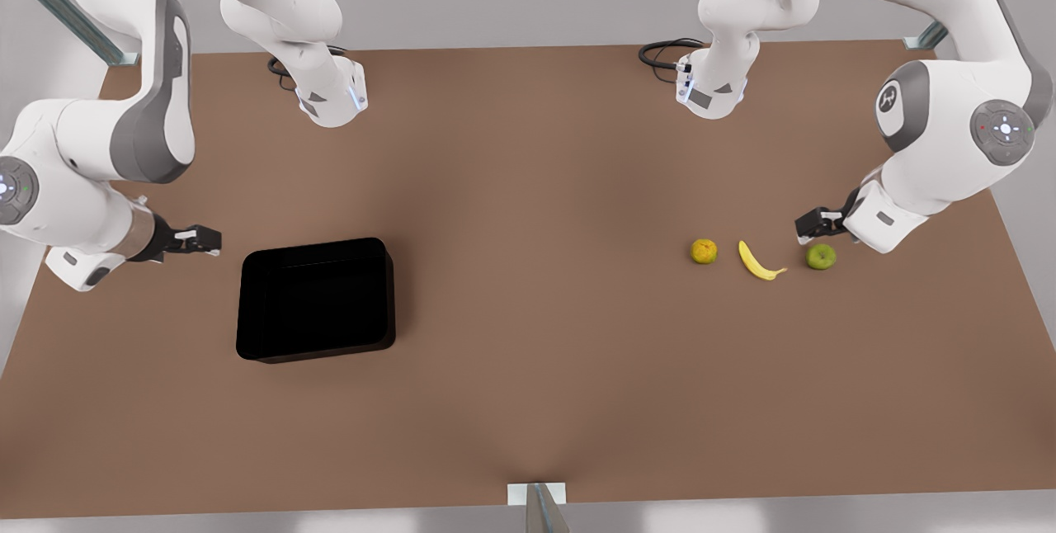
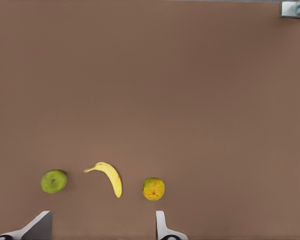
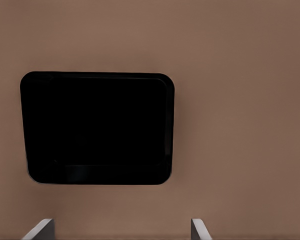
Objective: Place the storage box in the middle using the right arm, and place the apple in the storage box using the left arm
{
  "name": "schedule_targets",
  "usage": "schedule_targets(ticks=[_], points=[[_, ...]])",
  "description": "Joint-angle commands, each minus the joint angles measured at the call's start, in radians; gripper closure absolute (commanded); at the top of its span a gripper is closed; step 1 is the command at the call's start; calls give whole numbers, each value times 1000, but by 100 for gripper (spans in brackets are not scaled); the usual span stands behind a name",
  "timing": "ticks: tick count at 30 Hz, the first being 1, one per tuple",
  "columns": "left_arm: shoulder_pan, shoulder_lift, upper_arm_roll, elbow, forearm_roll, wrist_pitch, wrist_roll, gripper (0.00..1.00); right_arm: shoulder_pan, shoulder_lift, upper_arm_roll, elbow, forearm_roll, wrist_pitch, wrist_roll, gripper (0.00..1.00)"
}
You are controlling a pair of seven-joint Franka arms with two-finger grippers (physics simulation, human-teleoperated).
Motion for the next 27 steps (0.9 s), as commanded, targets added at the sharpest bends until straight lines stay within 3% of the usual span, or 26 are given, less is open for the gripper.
schedule_targets(ticks=[1,4,6,7,8,10,11,12,15,16,18,21,27], points=[[-1,0,-1,0,-1,0,0,0,-3,-1,0,0,0,-1,1,0],[-1,4,8,6,-3,-16,2,0,-3,106,-3,-23,-1,84,2,0],[-1,21,74,5,-30,-25,-80,0,0,174,-8,-31,5,173,9,0],[-9,27,165,-2,-208,-26,-268,0,0,174,-8,-75,5,223,9,0],[-12,44,189,-34,-255,-23,-518,0,-4,177,-8,-86,8,231,10,0],[-38,53,281,-129,-452,-23,-603,0,-3,168,-8,-104,8,231,10,0],[-43,53,427,-211,-673,-22,-604,0,-3,143,-11,-185,8,280,10,0],[-43,58,507,-319,-811,-2,-606,0,-4,140,-37,-258,8,341,2,0],[-41,150,559,-347,-972,32,-632,0,-27,171,-67,-364,8,461,-1,0],[-29,243,599,-336,-1129,23,-621,0,-33,191,-80,-364,8,473,-1,0],[-4,300,596,-296,-1141,-14,-600,0,-33,223,-83,-359,7,473,-2,0],[10,337,596,-275,-1037,-220,-477,0,-27,264,-89,-359,5,473,-2,0],[86,431,556,-212,-1002,-260,-495,0,-24,315,-104,-364,-1,504,-5,0]])
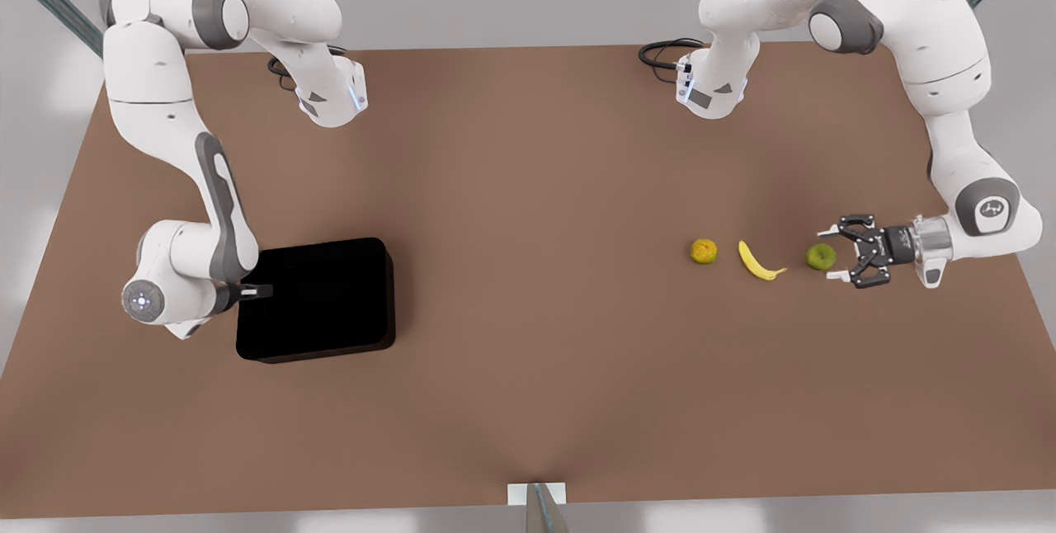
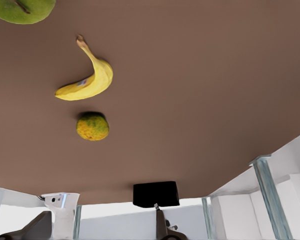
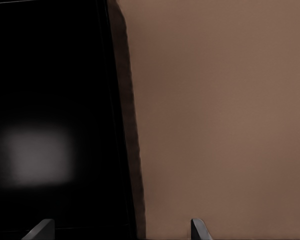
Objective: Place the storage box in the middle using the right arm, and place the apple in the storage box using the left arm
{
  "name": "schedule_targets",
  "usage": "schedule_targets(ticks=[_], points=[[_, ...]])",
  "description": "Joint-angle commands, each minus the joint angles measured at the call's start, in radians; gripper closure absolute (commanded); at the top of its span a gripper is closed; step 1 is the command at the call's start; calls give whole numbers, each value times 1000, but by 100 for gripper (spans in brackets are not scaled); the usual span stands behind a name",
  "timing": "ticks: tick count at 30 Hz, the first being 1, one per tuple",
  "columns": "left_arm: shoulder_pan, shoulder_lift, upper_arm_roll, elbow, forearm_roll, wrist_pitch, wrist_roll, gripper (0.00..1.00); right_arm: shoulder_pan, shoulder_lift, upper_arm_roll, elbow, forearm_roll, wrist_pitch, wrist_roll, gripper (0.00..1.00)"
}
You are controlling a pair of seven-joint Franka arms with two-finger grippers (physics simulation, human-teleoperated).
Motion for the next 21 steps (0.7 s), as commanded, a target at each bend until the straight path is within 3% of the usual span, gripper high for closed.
schedule_targets(ticks=[1,2,3,4,5,7,13,17,19,21], points=[[3,4,-12,1,-2,0,0,0,0,0,0,0,0,0,0,0],[5,5,-21,-8,-5,-3,-1,0,0,0,0,0,0,-2,0,0],[5,15,-21,-11,-6,-9,0,0,-1,0,0,0,0,-5,-2,7],[5,15,-21,-27,-5,-32,2,0,-1,8,0,2,0,-6,-26,29],[5,15,-21,-37,-6,-44,6,0,-1,8,0,2,-21,-8,-28,45],[5,15,-19,-50,-2,-47,14,0,-1,14,0,3,-21,-12,-28,60],[120,145,-21,97,-17,-24,16,0,-1,35,0,9,-37,-12,-28,67],[134,179,-25,81,-14,-127,36,0,-1,43,0,8,-38,-12,-28,68],[134,183,-33,78,-12,-115,39,0,-3,43,0,8,-38,-14,-34,75],[137,205,-39,87,-20,-81,37,0,-3,43,0,9,-38,-17,-38,76]])
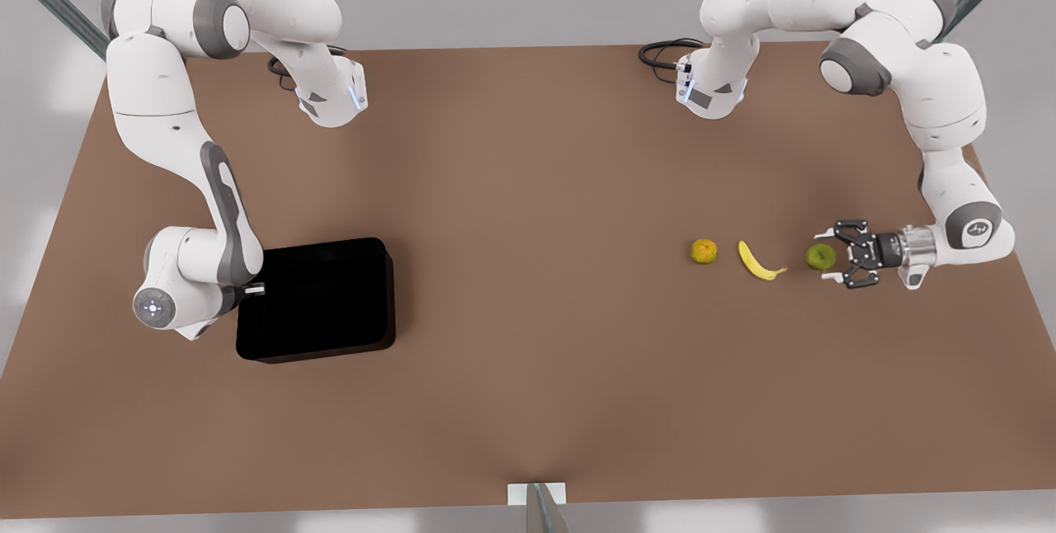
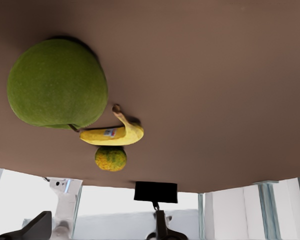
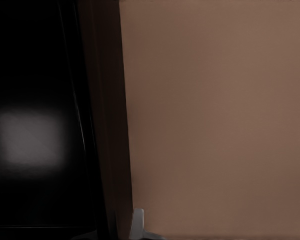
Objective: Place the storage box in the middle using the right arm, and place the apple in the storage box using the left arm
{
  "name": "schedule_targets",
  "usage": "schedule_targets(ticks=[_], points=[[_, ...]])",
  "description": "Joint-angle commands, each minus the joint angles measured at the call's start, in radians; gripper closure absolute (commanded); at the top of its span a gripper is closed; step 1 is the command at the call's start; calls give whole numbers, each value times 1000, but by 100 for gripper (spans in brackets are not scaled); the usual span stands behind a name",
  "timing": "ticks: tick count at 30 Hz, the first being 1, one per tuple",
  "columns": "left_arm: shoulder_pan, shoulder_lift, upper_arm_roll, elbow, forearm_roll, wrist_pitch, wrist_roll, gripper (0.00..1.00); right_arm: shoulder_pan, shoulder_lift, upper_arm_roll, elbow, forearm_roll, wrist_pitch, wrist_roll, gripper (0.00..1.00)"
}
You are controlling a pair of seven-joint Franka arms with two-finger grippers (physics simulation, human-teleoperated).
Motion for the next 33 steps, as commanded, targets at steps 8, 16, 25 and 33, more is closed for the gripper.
schedule_targets(ticks=[8,16,25,33], points=[[14,36,-8,-24,-8,38,66,0,5,-2,0,6,2,0,-17,79],[24,62,3,5,4,38,76,0,40,-17,12,48,9,-48,-14,79],[31,96,-26,5,-8,118,89,5,288,-2,51,173,103,-61,-2,79],[31,101,-26,6,-8,116,83,43,523,192,51,420,276,-48,77,79]])
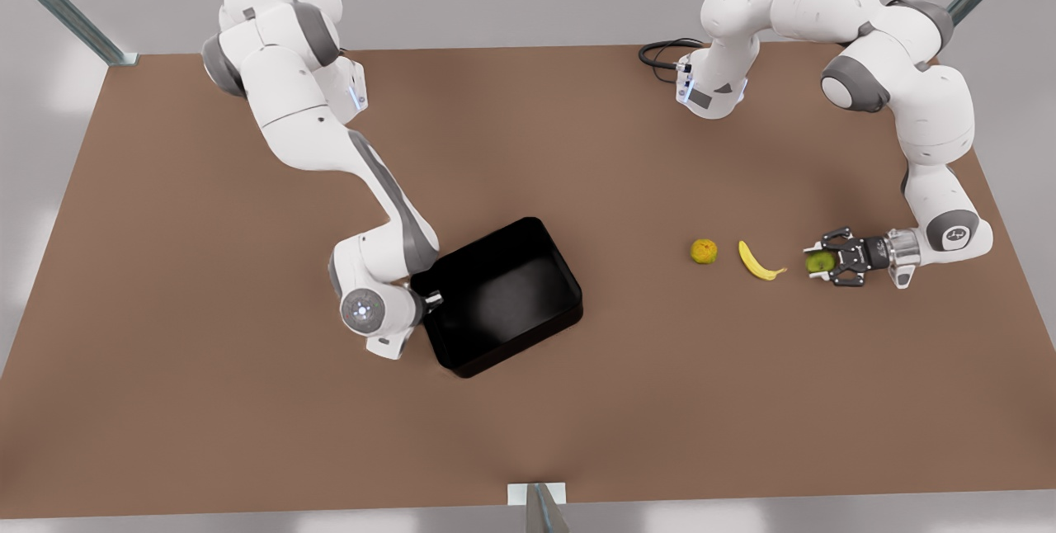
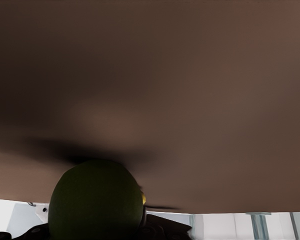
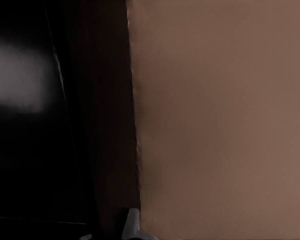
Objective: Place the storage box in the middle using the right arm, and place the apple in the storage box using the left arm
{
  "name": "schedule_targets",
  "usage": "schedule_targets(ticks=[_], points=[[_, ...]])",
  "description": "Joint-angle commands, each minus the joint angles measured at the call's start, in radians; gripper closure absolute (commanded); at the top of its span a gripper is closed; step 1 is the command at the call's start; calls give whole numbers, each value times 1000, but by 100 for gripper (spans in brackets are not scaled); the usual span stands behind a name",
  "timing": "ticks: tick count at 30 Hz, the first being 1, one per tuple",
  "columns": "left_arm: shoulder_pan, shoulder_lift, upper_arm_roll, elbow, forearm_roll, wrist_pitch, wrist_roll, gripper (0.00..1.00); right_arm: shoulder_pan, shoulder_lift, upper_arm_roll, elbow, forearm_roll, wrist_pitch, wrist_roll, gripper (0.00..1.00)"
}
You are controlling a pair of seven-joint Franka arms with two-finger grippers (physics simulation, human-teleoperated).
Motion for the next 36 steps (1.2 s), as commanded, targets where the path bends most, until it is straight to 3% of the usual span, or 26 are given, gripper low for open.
schedule_targets(ticks=[1,3,5,6,7,8,12,13,14,16,18,23,25,26,29,30,31,32,36], points=[[0,0,0,0,-1,1,0,40,5,4,1,6,2,1,2,79],[0,0,0,1,-1,1,0,19,28,31,4,7,44,59,-1,79],[3,3,0,1,-1,2,0,19,46,49,21,7,65,102,1,79],[5,9,0,3,-1,4,0,10,52,49,21,9,65,100,-1,79],[5,9,0,3,-1,4,-2,10,52,49,21,9,65,100,-2,73],[6,9,2,3,-1,14,0,10,52,49,21,9,65,102,-1,0],[6,12,2,3,0,16,-3,9,51,43,21,9,65,100,-5,0],[6,12,2,3,2,14,-11,19,51,40,21,10,67,99,-8,0],[6,11,2,3,2,11,-22,36,49,38,21,12,67,96,-9,0],[6,11,2,3,2,8,-25,52,44,29,21,26,68,82,-7,0],[6,11,2,3,2,8,-23,60,14,8,20,88,68,-13,-7,0],[6,-32,5,26,11,-19,-130,59,-146,-187,9,121,60,-320,-1,0],[0,-81,-1,63,45,-64,-199,58,-216,-313,-56,110,-169,-498,-10,0],[-3,-92,-5,66,47,-64,-225,58,-249,-408,-56,69,-268,-516,-12,0],[-32,-221,-41,38,134,-50,-245,58,-368,-684,-53,-94,-295,-515,-10,0],[-37,-241,-41,40,146,-38,-247,54,-374,-698,-53,-99,-297,-513,-12,0],[-38,-232,-41,40,148,-33,-244,36,-374,-698,-53,-99,-297,-513,-10,0],[-38,-229,-41,53,146,-18,-241,0,-374,-703,-53,-99,-297,-509,-12,0],[-23,-88,-51,372,134,-22,-293,0,-373,-703,-53,-106,-292,-504,-12,0]])
